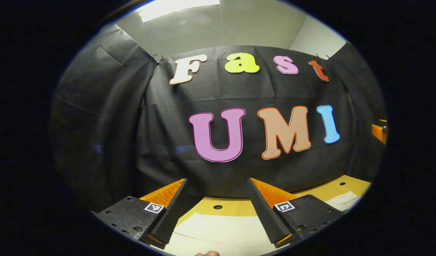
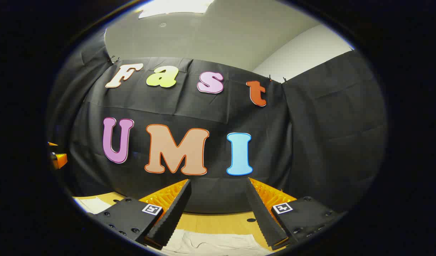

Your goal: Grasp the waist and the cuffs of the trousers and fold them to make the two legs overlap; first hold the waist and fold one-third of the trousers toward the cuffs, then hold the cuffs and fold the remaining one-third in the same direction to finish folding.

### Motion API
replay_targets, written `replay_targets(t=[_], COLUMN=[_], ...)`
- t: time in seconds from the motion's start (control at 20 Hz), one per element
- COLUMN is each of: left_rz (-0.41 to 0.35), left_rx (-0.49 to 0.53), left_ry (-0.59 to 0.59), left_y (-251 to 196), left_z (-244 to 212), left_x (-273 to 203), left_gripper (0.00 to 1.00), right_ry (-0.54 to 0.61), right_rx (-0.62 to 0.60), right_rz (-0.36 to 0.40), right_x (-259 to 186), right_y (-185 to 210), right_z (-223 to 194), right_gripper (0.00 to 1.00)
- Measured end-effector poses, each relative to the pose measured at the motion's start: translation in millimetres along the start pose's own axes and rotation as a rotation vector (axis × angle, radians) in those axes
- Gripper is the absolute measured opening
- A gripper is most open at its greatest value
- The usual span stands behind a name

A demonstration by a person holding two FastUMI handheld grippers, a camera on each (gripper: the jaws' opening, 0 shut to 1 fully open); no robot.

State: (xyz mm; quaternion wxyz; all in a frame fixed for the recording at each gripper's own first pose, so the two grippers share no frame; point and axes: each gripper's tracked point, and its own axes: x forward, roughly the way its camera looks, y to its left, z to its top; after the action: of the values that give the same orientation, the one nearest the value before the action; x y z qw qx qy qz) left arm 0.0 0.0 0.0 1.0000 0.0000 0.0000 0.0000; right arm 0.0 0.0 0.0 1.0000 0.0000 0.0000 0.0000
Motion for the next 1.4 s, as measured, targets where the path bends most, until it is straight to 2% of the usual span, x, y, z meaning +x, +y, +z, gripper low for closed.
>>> replay_targets(t=[0.45,1.05,1.15,1.3,1.4], left_rz=[0.002,-0.017,-0.023,-0.027,-0.026], left_rx=[0.007,0.01,0.014,0.009,0.003], left_ry=[0.0,-0.003,0.001,0.007,0.01], left_y=[-2.4,-8.9,-11.6,-13.8,-15.5], left_z=[-1.9,-2.9,-3.2,-6.1,-7.6], left_x=[-1.5,-0.5,-0.6,-1.2,0.0], left_gripper=[0.96,0.96,0.96,0.96,0.96], right_ry=[0.015,0.03,0.032,0.076,0.106], right_rx=[-0.023,-0.044,-0.076,-0.121,-0.219], right_rz=[0.04,0.048,0.043,0.099,0.128], right_x=[-4.3,-15.1,-14.9,-19.5,-23.3], right_y=[8.4,7.4,-0.3,-6.8,-16.2], right_z=[-6.0,-14.4,-18.3,-38.8,-53.8], right_gripper=[0.96,0.97,0.97,0.97,0.97])
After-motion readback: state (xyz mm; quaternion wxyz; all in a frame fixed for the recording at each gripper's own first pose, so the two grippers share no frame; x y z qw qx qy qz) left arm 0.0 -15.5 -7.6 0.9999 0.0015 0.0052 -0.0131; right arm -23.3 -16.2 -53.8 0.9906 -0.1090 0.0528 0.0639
